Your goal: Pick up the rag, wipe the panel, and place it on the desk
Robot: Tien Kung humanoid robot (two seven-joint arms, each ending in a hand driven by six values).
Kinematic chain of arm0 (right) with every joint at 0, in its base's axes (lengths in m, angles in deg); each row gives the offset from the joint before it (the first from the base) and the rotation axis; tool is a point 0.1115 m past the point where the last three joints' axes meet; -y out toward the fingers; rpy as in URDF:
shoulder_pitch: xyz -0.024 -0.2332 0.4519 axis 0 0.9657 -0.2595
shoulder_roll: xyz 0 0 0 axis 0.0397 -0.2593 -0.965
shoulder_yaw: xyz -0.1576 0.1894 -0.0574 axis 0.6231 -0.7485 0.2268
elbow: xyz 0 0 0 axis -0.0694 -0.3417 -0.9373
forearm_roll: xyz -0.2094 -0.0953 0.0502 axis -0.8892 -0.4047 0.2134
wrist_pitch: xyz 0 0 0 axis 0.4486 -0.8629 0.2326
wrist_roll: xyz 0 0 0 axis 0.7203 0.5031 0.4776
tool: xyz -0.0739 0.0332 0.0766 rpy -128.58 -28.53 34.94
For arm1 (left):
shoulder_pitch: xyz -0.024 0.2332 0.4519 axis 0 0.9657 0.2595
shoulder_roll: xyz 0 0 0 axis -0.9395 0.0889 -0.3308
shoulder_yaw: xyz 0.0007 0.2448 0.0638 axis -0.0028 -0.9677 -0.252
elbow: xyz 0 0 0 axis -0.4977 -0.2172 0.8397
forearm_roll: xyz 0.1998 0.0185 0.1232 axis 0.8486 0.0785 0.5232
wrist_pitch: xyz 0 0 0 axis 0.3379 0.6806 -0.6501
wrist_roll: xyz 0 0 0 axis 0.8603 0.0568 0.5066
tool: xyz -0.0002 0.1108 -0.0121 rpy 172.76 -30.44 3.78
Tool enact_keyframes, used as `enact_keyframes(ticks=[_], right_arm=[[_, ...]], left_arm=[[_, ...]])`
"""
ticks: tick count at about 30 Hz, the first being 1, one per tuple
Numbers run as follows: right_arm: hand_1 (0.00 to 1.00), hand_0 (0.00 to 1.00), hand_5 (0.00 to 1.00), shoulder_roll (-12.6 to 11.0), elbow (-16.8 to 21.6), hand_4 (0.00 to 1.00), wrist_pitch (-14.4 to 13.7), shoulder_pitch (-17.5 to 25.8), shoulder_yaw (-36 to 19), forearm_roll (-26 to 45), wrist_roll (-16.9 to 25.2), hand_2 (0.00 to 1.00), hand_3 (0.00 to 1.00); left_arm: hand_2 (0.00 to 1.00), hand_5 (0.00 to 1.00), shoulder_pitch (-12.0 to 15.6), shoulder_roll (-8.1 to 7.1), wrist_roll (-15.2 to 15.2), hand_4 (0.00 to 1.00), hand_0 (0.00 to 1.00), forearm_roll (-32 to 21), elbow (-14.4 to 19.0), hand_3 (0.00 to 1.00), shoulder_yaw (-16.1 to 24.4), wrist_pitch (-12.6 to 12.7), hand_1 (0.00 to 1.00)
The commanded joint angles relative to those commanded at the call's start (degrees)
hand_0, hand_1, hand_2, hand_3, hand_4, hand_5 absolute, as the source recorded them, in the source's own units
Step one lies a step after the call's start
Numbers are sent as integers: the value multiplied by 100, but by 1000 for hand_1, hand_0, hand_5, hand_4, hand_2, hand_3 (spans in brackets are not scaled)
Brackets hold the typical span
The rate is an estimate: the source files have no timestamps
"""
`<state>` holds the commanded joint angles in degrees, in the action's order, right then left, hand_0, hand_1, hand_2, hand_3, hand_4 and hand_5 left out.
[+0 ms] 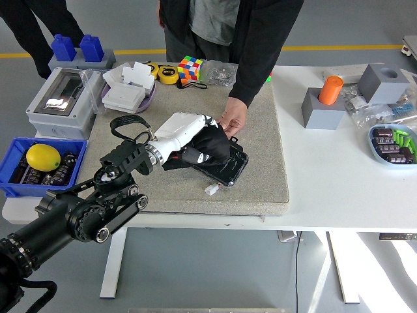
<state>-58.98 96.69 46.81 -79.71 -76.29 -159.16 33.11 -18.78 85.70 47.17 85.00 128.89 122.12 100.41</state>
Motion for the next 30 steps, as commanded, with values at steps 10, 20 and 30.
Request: enact_keyframes(ticks=[10, 20, 30], right_arm=[[607, 591, 378, 4, 2, 938, 1, 16, -18, -8, 7, 553, 540], [606, 590, 377, 16, 4, 938, 4, 14, -35, -10, 10, 553, 541], [606, 591, 377, 24, 6, 938, 5, 24, -33, -12, 15, 552, 540]], left_arm=[[464, 2, -9, -91, -56, 738, 244, 187, -336, 555, 705, 36, 342], [463, 2, 15, -163, -99, 740, 244, 418, -711, 555, 1400, 87, 339], [461, 2, 62, -201, -83, 741, 240, 339, -633, 555, 1327, 77, 337]])
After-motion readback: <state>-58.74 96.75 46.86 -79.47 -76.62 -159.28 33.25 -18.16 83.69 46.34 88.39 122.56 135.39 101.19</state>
